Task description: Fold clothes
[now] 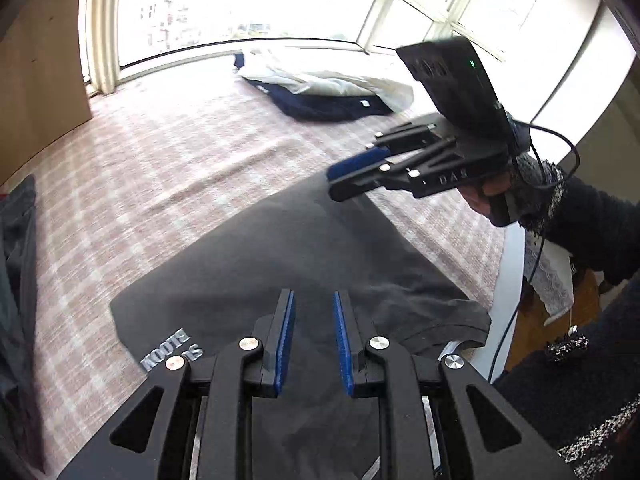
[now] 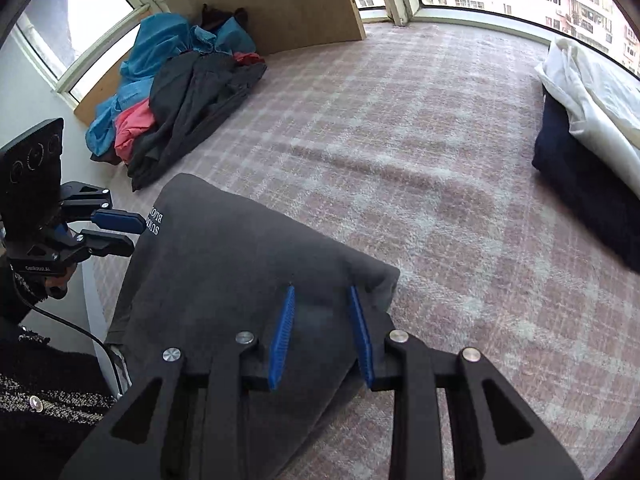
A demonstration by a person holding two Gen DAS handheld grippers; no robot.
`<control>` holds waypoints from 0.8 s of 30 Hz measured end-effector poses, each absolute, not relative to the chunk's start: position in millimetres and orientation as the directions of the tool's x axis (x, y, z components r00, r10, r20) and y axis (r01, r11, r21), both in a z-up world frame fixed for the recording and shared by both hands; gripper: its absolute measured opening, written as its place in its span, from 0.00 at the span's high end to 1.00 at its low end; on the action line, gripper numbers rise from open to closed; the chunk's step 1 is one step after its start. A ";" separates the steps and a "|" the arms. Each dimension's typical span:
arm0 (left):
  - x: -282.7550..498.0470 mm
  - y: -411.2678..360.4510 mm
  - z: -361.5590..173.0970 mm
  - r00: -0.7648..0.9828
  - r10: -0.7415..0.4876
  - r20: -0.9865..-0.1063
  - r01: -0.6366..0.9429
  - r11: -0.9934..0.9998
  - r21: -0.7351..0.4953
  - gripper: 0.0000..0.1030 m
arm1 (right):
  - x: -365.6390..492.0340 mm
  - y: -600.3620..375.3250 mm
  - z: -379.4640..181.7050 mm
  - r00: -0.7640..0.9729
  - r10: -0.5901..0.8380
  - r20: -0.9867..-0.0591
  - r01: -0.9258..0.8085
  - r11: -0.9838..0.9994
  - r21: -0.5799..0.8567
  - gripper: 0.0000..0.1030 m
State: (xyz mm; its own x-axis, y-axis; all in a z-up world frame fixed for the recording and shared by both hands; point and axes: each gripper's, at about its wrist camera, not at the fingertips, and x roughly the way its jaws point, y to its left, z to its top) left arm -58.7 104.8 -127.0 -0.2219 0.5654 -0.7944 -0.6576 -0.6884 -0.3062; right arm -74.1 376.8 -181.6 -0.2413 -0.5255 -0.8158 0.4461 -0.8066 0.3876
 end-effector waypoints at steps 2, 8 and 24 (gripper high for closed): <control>-73.1 69.6 -135.9 -0.290 0.548 -0.785 -0.546 -0.768 -0.335 0.83 | -68.1 380.8 -173.3 -0.270 -0.485 -0.832 0.420 -0.837 0.352 0.73; -77.1 39.4 -152.0 -0.343 0.518 -0.784 -0.459 -0.820 -0.341 0.83 | -56.2 358.5 -124.2 -0.385 -0.518 -0.764 0.445 -0.829 0.338 0.72; -73.9 21.3 -131.6 -0.349 0.519 -0.781 -0.418 -0.831 -0.366 0.50 | 14.9 389.1 -149.0 -0.372 -0.370 -0.851 0.157 -0.929 0.335 0.46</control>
State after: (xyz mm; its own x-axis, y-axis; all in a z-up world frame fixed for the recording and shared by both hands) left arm -73.9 21.3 -131.6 -0.3487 0.5188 -0.7806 -0.4184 -0.8314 -0.3657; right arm 14.9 389.1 -149.0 -0.3724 -0.3696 -0.8513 0.1568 -0.9292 0.3348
